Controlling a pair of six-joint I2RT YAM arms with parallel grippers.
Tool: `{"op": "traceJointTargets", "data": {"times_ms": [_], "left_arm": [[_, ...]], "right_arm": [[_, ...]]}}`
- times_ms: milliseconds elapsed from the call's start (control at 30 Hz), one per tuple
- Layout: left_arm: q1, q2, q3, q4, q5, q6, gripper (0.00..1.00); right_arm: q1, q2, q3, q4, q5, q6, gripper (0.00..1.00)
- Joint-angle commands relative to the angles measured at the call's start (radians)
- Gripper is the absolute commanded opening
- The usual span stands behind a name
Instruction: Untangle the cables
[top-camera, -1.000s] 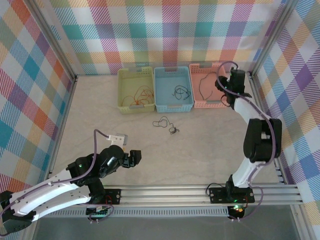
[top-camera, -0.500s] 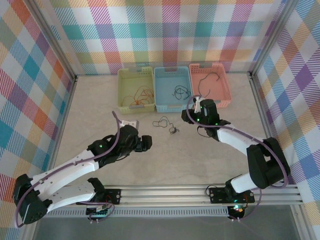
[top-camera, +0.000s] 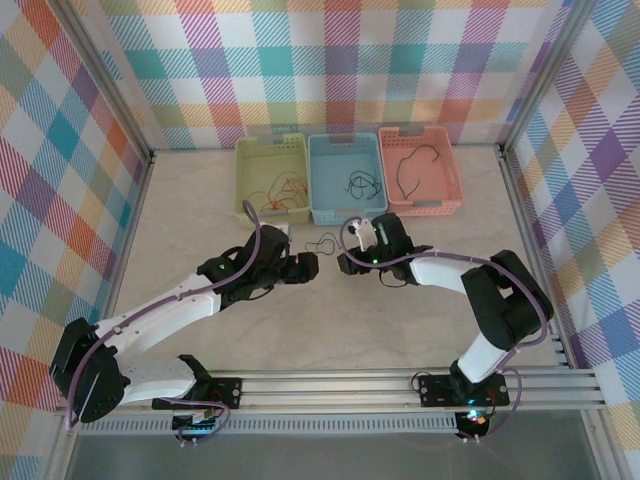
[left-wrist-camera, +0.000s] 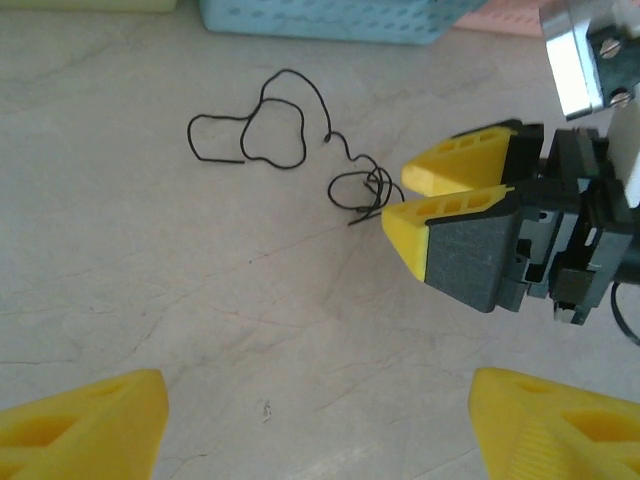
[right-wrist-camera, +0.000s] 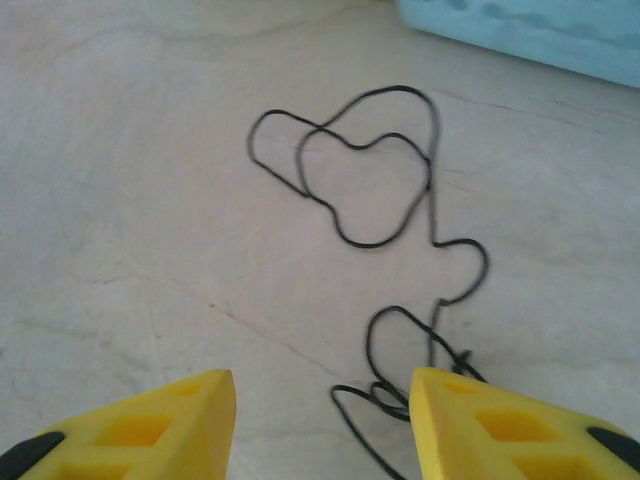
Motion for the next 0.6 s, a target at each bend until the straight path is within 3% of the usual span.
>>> {"op": "traceJointTargets", "data": {"times_ms": [0,267,367,567], "left_arm": [[0.005,-0.04,-0.041,0.047,0.018,0.04,0.79],[0.004,-0.119,-0.101,0.049,0.009,0.032,0.8],[0.004,-0.138,-0.093,0.028,-0.028,0.045,0.8],[0.005,-0.168,-0.101,0.022,-0.039,0.046,0.8]], "right_arm": [[0.013,-0.006,0.008,-0.026,0.015,-0.121,0.52],[0.014,0.063,0.039,-0.08,0.046,-0.173,0.54],[0.013,0.103,0.083,-0.142,0.031,-0.206,0.45],[0.015,0.062,0.062,-0.092,0.039,-0.192,0.13]]}}
